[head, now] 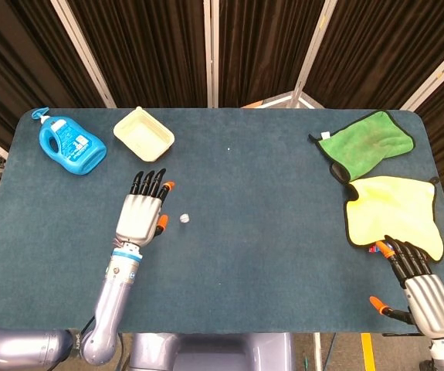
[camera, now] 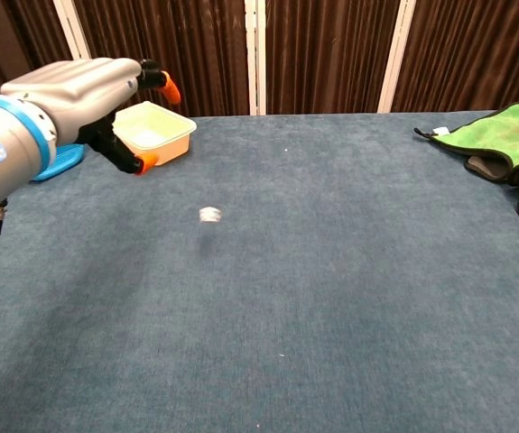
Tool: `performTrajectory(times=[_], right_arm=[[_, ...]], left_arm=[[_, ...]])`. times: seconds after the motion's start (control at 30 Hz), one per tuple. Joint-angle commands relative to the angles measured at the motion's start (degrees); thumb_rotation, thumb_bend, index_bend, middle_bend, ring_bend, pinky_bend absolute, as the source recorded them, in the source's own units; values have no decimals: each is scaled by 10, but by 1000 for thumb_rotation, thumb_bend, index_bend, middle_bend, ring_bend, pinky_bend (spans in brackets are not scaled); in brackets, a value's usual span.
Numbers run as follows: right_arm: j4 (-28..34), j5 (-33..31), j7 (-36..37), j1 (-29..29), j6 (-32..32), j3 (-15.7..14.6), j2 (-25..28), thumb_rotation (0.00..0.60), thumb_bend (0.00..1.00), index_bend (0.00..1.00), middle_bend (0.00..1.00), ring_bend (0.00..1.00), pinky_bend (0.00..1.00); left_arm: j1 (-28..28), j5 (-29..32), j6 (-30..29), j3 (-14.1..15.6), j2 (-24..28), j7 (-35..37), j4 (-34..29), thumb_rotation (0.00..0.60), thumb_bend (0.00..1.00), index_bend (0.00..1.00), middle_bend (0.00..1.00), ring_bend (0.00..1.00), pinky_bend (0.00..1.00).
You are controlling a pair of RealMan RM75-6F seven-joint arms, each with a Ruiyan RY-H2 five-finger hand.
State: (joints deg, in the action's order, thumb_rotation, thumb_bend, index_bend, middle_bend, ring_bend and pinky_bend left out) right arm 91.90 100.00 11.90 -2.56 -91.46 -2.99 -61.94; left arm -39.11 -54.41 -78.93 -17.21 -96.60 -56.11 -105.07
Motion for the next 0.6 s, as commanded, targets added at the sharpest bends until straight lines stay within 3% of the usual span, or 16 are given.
performTrajectory(times=[0.03, 0.13, 0.27, 0.6], right_arm=[[-1, -2, -1, 0, 2, 0, -1, 600, 94, 34, 0, 0, 0], [-1, -4, -2, 0, 3, 1, -1, 600, 95, 34, 0, 0, 0], [-1, -6, -6, 0, 3, 2, -3, 600, 94, 34, 0, 0, 0], [-2, -9, -20, 0, 7, 4, -8, 600, 94, 34, 0, 0, 0]], left_arm=[[16, -29, -20, 24, 19, 13, -17, 600, 400, 179, 0, 0, 0], [39, -69, -42, 52, 38, 37, -27, 600, 399, 179, 0, 0, 0], [96, -142, -93, 116, 88, 85, -37, 600, 397, 173, 0, 0, 0], [195, -212, -177, 191, 156, 173, -15, 600, 339, 66, 0, 0, 0]])
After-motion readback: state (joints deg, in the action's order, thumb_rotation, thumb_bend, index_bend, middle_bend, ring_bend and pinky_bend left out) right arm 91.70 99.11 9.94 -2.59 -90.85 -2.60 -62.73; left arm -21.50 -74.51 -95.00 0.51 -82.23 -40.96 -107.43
